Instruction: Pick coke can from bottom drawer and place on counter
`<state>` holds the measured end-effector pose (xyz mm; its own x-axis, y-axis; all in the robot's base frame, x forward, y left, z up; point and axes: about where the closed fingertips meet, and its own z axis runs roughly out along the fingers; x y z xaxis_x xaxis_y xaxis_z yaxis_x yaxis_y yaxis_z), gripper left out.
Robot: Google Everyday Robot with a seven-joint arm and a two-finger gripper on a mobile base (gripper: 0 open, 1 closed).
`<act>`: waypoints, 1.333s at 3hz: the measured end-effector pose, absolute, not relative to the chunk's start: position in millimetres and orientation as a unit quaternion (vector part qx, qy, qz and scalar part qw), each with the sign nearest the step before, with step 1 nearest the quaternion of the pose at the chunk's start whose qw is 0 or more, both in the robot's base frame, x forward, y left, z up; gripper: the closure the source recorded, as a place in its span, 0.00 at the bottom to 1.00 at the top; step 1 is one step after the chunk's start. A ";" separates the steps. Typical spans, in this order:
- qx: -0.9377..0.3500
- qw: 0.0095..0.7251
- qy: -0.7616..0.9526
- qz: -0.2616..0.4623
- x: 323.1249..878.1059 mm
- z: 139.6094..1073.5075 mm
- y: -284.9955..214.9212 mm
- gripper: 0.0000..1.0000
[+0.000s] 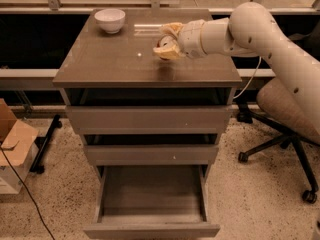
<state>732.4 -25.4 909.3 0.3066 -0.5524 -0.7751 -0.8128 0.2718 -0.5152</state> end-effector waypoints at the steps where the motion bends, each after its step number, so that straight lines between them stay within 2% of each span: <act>1: -0.603 0.545 0.573 0.110 752.6 898.7 -20.2 0.59; 3: -0.626 0.542 0.552 0.102 774.1 883.3 -16.1 0.13; 4: -0.626 0.541 0.551 0.104 774.0 882.5 -13.5 0.00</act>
Offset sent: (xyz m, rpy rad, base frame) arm 0.0527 0.0051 -0.0314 -0.0883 -0.0644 0.0556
